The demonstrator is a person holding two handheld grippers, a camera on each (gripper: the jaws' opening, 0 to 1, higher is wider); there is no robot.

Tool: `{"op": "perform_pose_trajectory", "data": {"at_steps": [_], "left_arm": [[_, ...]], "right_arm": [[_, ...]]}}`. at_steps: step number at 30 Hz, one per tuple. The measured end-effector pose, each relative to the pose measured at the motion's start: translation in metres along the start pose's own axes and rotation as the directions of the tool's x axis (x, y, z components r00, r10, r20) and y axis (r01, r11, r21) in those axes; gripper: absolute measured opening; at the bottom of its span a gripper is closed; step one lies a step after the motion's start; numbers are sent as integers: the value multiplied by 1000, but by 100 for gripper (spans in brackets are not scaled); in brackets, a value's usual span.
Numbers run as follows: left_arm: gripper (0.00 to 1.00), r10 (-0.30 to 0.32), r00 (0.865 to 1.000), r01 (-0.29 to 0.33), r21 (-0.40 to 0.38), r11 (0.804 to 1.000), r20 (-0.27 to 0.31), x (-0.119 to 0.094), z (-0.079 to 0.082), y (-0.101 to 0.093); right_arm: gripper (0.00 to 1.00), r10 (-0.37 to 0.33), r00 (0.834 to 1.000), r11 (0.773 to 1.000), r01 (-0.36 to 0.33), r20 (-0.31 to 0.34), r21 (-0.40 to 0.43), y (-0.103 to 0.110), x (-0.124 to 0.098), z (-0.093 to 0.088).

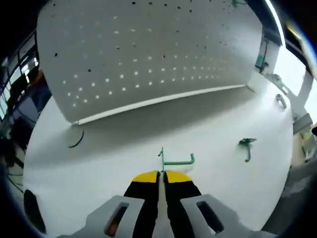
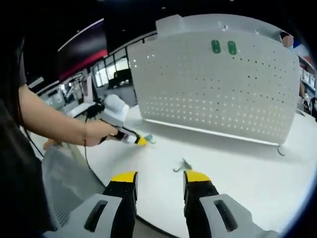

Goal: Insert the hook assembly into the mounting plate slot until the hook locks in place.

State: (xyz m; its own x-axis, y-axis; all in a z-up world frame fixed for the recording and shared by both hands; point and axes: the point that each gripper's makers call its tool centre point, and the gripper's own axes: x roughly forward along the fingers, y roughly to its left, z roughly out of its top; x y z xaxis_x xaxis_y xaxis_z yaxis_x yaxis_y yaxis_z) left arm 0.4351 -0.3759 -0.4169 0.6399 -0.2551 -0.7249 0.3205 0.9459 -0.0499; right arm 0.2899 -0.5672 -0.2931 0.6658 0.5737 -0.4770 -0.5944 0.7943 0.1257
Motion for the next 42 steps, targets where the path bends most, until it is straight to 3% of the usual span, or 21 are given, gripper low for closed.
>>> {"op": "perform_pose_trajectory", "data": {"at_steps": [9,20,26,36,42], "left_arm": [[3,-19,999,18,12,1000,39,-6,9,-7],[3,-103,992,103,10,995,70,-12,20,-29],[3,-160,984,161,-7,987,81,-19,20,-44],[3,-201,975,201,5,980,99,-30,26,-55],[3,-242,960,244,0,970,139,-44,43,-64]], "right_arm": [[37,11,1000,1000,-11,1,3,2,-1,1],[42,35,999,999,-35,-11,35,9,2,-2],[50,43,999,998,-42,-15,41,12,2,-3],[51,44,999,997,-43,-14,59,15,0,-3],[51,35,999,996,-34,-4,82,14,-1,-1]]}}
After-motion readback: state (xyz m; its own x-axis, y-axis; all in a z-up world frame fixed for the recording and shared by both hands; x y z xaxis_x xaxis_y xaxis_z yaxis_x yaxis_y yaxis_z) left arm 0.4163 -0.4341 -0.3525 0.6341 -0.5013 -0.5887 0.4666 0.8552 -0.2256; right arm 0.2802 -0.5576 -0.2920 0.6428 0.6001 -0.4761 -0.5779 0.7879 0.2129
